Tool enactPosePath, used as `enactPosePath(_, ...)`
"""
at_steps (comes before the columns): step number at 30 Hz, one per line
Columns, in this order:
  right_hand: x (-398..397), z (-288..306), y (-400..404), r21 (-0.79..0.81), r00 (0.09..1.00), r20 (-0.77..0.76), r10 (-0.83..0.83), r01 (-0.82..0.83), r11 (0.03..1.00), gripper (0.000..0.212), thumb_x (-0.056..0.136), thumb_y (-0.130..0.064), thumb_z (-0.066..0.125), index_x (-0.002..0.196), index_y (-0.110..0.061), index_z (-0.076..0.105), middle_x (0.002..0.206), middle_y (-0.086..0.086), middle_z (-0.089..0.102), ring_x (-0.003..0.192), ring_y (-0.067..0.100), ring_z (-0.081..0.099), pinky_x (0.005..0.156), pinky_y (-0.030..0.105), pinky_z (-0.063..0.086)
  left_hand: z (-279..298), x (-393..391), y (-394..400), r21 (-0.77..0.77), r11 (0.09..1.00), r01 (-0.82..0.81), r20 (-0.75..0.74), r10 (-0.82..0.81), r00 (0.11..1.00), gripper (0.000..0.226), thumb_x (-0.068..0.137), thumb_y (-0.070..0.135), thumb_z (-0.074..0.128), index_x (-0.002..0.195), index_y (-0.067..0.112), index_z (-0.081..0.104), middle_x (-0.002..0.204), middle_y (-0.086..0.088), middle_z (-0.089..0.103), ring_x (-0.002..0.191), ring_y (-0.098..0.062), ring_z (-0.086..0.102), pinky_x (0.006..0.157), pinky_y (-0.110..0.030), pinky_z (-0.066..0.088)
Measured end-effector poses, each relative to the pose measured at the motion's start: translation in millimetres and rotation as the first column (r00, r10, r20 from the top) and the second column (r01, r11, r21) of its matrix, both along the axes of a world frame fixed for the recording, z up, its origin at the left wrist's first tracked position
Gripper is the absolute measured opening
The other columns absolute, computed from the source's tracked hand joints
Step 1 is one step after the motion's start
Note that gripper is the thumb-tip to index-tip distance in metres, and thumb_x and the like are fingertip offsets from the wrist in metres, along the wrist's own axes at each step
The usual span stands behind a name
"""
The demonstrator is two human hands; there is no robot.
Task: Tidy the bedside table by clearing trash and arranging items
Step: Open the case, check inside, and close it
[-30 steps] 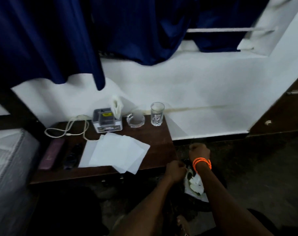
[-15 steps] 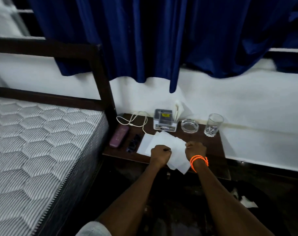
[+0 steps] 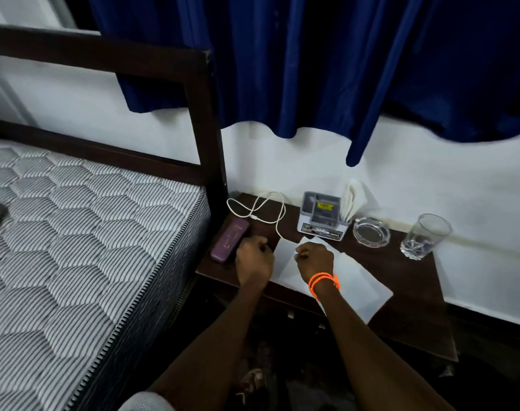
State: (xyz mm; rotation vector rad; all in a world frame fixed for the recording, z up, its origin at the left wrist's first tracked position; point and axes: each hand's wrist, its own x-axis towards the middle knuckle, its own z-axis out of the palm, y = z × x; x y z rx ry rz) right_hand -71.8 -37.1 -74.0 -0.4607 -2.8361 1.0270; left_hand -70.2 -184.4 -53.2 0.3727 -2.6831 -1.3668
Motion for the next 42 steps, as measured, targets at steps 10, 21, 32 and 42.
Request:
enactPosePath(10,-55,-8,-68,-0.222,0.997,-0.055,0.048,-0.059,0.973,0.022,0.076,0.005,0.064,0.08,-0.011,0.078,0.08,0.01,0.076,0.08,0.025,0.072,0.074,0.024,0.054,-20,-47,-79,-0.346,0.936,0.066,0.248,0.023,0.968,0.066,0.076,0.037,0.077,0.134,0.015,0.057,0.134,-0.013,0.057,0.129,-0.036,0.051,0.107,-0.05,0.042)
enactPosePath(21,-77,7,-100,-0.398,0.997,-0.067,-0.043,0.013,0.917,0.012,0.073,-0.023,0.079,0.082,-0.015,0.075,0.082,0.012,0.076,0.081,0.029,0.073,0.082,0.041,0.059,7,-58,-101,-0.027,0.992,0.12,0.054,-0.119,0.991,0.044,0.076,0.038,0.084,0.114,0.018,0.074,0.097,-0.003,0.078,0.091,-0.019,0.071,0.078,-0.019,0.044)
enactPosePath(32,-59,64,-94,-0.883,1.0,0.013,-0.013,0.017,0.468,0.042,0.08,-0.003,0.078,0.117,-0.007,0.058,0.115,0.025,0.068,0.091,0.031,0.069,0.064,0.036,0.06,52,-38,-113,0.255,0.955,0.154,-0.032,-0.151,0.988,0.051,0.073,0.04,0.086,0.12,0.024,0.075,0.099,0.006,0.079,0.094,-0.012,0.075,0.092,-0.034,0.059)
enactPosePath(42,-34,117,-73,0.109,0.799,-0.378,0.468,-0.463,0.88,0.045,0.071,-0.019,0.081,0.114,-0.032,0.074,0.119,-0.006,0.07,0.115,0.017,0.056,0.098,0.018,0.041,94,-18,-116,0.444,0.891,0.091,-0.095,-0.054,0.994,0.084,0.052,0.036,0.099,0.128,0.02,0.066,0.112,0.001,0.072,0.103,-0.017,0.071,0.095,-0.036,0.059)
